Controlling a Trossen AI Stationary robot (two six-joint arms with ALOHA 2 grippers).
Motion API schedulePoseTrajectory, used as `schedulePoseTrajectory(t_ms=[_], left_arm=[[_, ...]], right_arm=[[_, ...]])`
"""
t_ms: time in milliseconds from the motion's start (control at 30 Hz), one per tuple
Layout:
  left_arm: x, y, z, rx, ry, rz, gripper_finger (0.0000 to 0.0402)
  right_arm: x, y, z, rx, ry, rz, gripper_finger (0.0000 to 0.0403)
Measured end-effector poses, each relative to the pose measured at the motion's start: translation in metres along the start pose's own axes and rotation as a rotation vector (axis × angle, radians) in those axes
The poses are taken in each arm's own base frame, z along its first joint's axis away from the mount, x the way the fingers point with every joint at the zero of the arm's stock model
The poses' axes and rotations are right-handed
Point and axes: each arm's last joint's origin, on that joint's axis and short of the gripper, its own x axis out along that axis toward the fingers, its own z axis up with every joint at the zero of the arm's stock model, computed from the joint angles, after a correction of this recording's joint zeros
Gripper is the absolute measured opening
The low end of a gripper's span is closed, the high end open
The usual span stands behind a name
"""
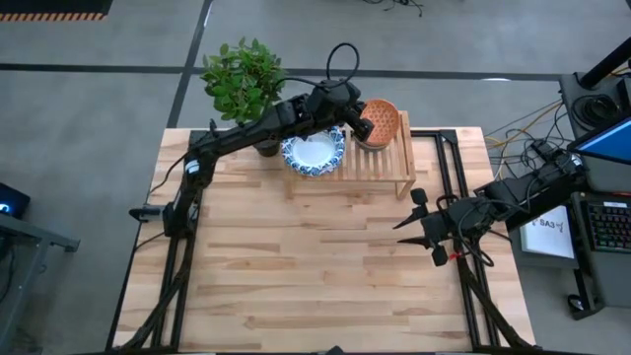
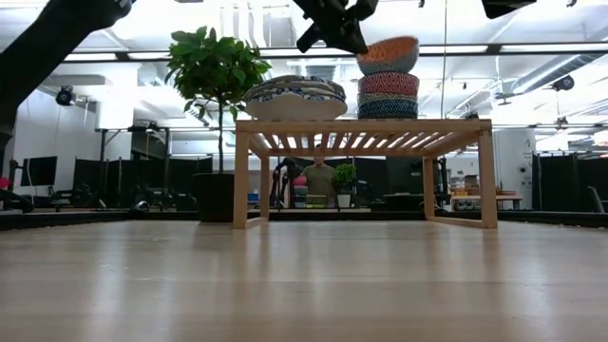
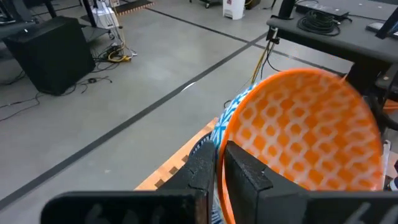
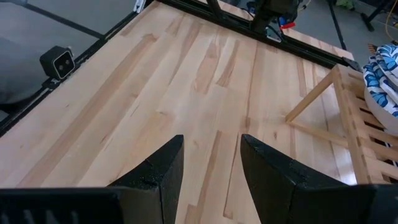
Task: Place and stack bowls onto a shelf
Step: Stack the orange bowl on top of the blue bowl on the shelf, then return to Home Position
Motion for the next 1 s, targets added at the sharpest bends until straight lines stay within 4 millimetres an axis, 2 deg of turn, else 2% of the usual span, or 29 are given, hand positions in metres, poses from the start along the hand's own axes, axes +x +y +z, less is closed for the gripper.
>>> schedulePoseTrajectory(t_ms=[600, 767, 867, 1000], left_arm=[[0.002, 0.002, 0.000, -0.001, -0.003, 0.006, 0.0021], [0.000, -0.002, -0.002, 0.116, 0.019, -0.013, 0.0021], [-0.009, -0.014, -0.004, 0.172, 0.036, -0.054, 0.0020], [-0.036, -0.031, 0.004, 0.253, 0.009, -0.110, 0.0009]], right_arm=[[0.000, 0.000, 0.000, -0.008, 0.001, -0.008, 0.0148], [0.000, 0.000, 0.000, -0.014, 0.001, -0.008, 0.0148], [0.002, 0.001, -0.003, -0.023, 0.009, -0.007, 0.0148], [0.001, 0.001, -0.006, -0.058, -0.029, -0.011, 0.0148]])
